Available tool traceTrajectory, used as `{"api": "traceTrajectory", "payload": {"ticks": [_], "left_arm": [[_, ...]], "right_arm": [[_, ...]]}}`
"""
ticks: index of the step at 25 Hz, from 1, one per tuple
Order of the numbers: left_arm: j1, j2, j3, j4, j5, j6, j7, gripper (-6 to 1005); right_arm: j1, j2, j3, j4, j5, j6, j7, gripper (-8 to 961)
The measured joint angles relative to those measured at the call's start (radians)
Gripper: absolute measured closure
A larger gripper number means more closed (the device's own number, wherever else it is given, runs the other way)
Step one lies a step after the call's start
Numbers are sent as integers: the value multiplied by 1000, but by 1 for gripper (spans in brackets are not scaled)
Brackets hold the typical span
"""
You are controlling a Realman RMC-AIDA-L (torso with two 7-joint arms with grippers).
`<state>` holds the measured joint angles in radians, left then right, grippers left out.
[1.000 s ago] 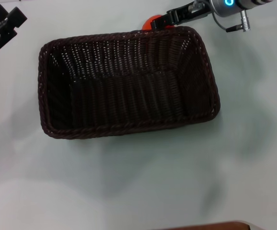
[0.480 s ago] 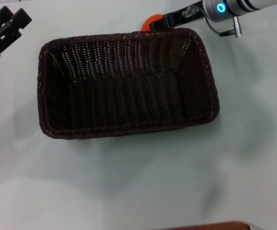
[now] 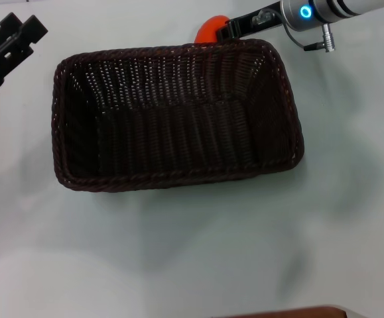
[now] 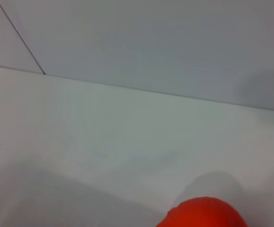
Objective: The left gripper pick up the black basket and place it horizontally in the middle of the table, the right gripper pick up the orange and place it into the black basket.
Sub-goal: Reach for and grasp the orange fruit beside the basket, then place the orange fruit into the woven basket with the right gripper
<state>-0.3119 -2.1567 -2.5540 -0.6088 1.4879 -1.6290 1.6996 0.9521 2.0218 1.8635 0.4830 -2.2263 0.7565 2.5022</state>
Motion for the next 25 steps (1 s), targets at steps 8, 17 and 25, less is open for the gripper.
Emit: {"api": "traceTrajectory", "payload": {"ticks": [8,17,25], "left_arm": [[-1,0,0,5,0,-4,0,117],[2,0,0,2,0,-11,-12,116],[2,0,0,2,0,-20,-12,118]], "right_arm": [[-6,8,10,2,2,-4,-10,706],[-98,-3,144,77,211,72,-172,789],[-220,-2,311,117,677,409,-621,836]]}}
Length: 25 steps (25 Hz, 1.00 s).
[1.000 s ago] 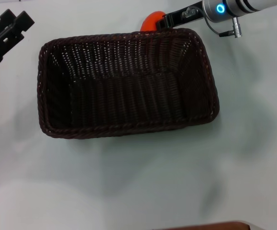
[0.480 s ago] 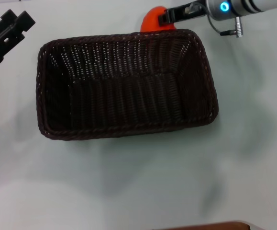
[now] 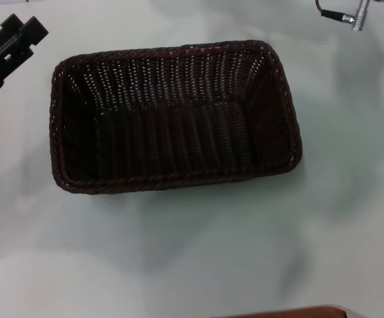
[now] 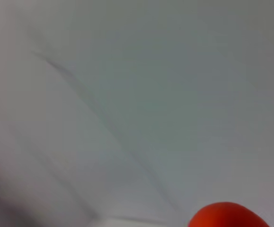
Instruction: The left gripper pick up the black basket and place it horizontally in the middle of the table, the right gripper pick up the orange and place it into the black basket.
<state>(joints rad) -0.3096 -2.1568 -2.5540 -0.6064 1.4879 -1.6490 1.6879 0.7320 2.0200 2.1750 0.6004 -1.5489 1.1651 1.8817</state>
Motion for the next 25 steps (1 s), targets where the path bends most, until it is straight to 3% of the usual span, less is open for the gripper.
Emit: {"api": "traceTrajectory", "payload": {"ticks": [5,11,17,21,25], "left_arm": [[-10,0,0,1,0,-1,0,123],[-16,0,0,0,-3,0,0,123],[-16,0,-6,-4,-8,-1,1,122],[-12,0,-18,-5,-12,-1,4,122],[-6,-2,-93,-4,-31,2,34,122]], "right_arm": [[-14,7,-13,-7,69,243,-221,873],[-17,13,-104,-15,54,276,-296,888],[-21,11,-118,-26,55,282,-303,738],[-34,11,-110,-27,66,288,-329,535],[-88,33,-54,-27,167,292,-462,391]]}}
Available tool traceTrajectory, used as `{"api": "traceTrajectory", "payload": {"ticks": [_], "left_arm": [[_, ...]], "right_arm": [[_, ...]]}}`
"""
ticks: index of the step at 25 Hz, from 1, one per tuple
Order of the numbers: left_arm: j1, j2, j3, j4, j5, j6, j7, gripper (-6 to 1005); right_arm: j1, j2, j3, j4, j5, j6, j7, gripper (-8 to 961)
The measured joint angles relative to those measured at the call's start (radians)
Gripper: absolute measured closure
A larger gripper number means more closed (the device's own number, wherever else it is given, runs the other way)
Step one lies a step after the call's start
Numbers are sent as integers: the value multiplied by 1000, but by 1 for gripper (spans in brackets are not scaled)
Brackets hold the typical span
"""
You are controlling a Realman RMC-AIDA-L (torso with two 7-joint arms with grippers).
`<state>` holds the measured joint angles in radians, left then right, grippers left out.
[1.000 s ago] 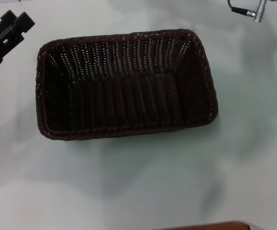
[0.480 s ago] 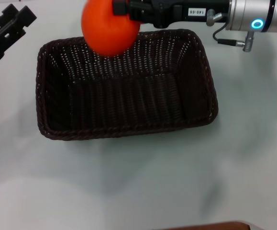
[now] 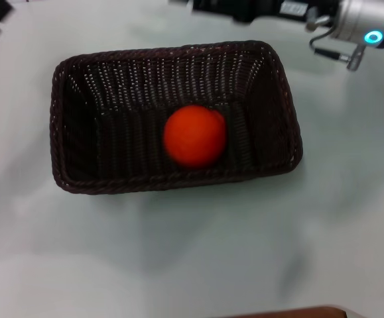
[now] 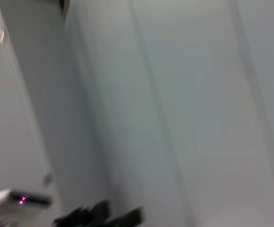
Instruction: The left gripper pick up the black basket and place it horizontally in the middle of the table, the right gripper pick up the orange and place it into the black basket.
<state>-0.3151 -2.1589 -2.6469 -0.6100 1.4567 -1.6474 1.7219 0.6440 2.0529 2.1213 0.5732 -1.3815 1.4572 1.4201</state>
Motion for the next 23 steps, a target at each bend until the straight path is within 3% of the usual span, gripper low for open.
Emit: {"api": "traceTrajectory", "payload": {"ticks": [3,7,8,11,16,23], "left_arm": [[8,-3,-86,31,-44,0,80,122],[17,-4,-155,93,-109,3,175,123],[24,-4,-204,160,-164,-3,299,123],[34,-7,-227,278,-260,-39,548,123],[41,-10,-229,417,-380,-81,910,123],[53,-11,-230,436,-448,-80,941,123]], "right_arm": [[-64,32,67,-42,157,6,-186,299],[-113,39,103,-254,492,61,-492,166],[-119,39,109,-300,562,77,-551,131],[-134,43,126,-437,777,139,-730,24],[-161,45,129,-533,982,184,-855,23],[-192,45,136,-539,1026,186,-862,23]]}}
